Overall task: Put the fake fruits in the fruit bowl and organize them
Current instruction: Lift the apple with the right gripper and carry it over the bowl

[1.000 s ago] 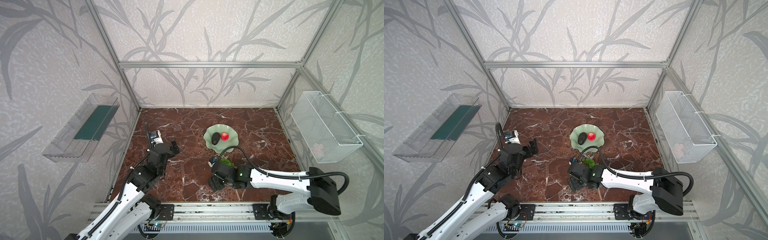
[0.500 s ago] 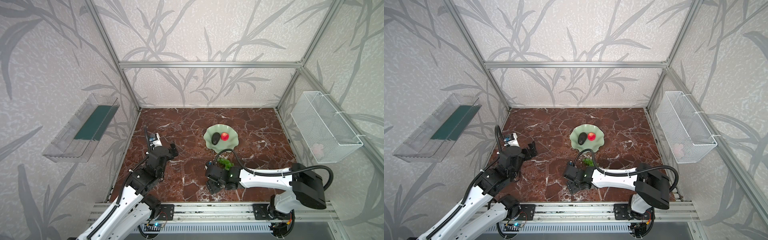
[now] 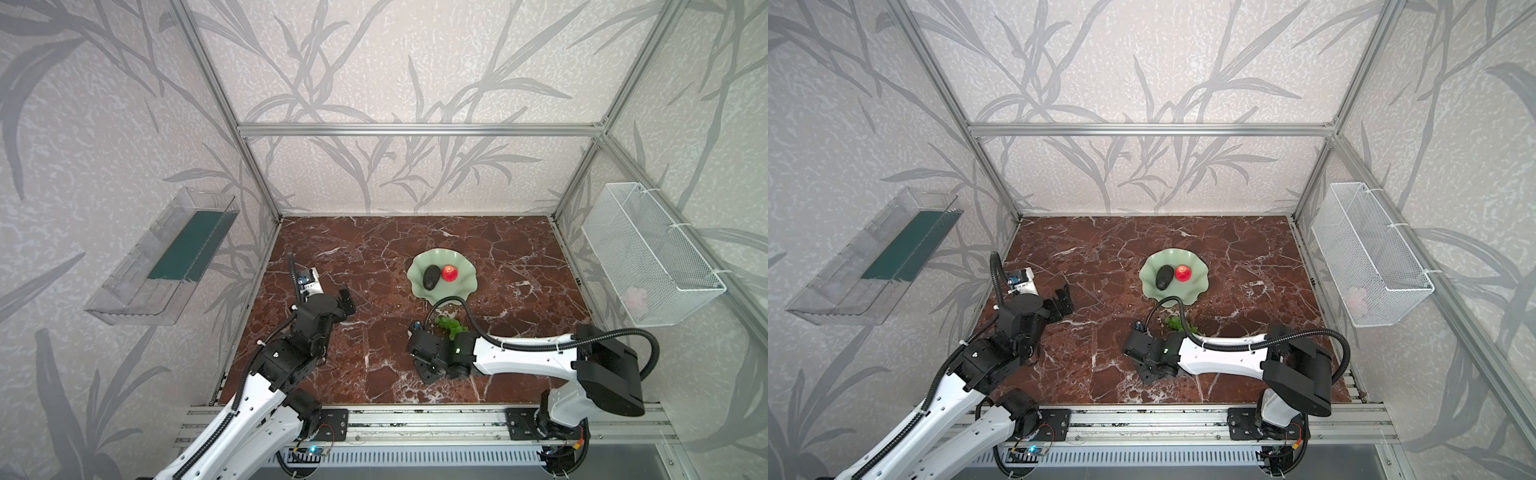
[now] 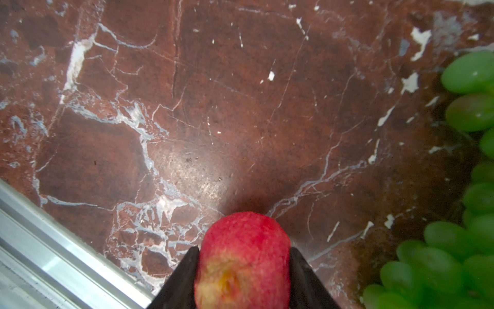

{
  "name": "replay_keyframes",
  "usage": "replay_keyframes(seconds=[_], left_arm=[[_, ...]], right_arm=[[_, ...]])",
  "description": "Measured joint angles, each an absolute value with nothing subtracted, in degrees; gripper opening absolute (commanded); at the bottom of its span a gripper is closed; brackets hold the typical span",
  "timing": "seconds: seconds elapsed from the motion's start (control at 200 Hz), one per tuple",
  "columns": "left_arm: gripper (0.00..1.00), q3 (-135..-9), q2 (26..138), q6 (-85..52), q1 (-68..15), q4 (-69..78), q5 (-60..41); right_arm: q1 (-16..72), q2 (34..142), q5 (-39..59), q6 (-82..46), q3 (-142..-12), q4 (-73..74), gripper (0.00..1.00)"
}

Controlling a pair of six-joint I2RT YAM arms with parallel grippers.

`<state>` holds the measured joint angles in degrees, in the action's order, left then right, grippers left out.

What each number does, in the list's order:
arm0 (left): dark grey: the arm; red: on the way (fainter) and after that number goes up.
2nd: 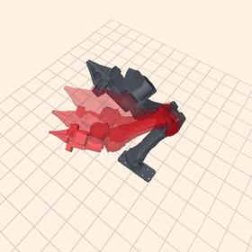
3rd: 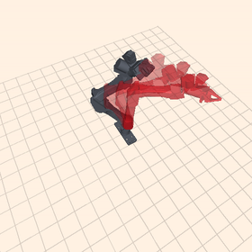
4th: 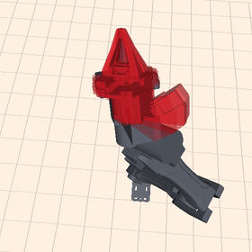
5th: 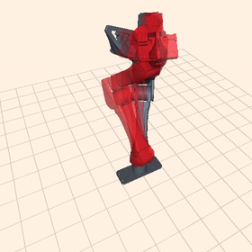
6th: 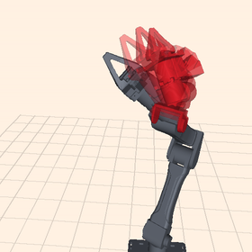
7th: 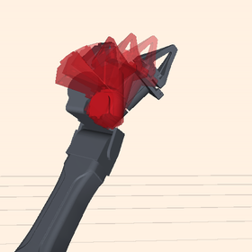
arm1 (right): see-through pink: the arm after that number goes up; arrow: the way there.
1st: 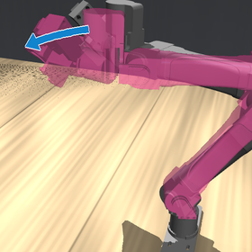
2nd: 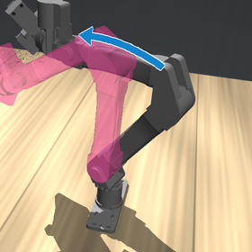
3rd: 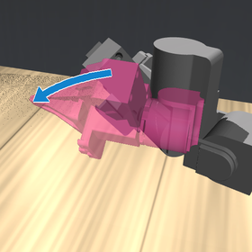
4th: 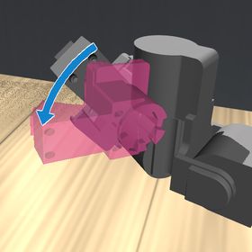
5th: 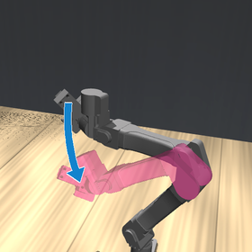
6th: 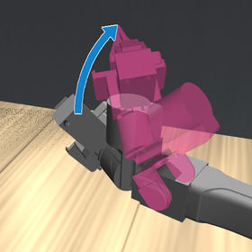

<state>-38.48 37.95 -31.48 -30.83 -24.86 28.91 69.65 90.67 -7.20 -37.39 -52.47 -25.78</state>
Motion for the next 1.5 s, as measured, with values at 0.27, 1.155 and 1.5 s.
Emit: replay_keyframes(seconds=[0.27,1.155,1.5], left_arm=[[0.98,-38.48,37.95,-31.48,-30.63,-24.82,28.51],[0.98,-38.48,37.52,-31.66,-29.95,-24.82,27.14],[0.98,-38.48,37.52,-31.66,-29.87,-24.82,26.89]], right_arm=[[67.48,82.17,-12.88,-33.17,-57.21,-31.66,0.4],[34.48,93.89,-7.4,-13.13,-64.9,-17.26,0.39],[33.5,102.41,-4.8,-11.9,-66.19,-13.52,0.45]])
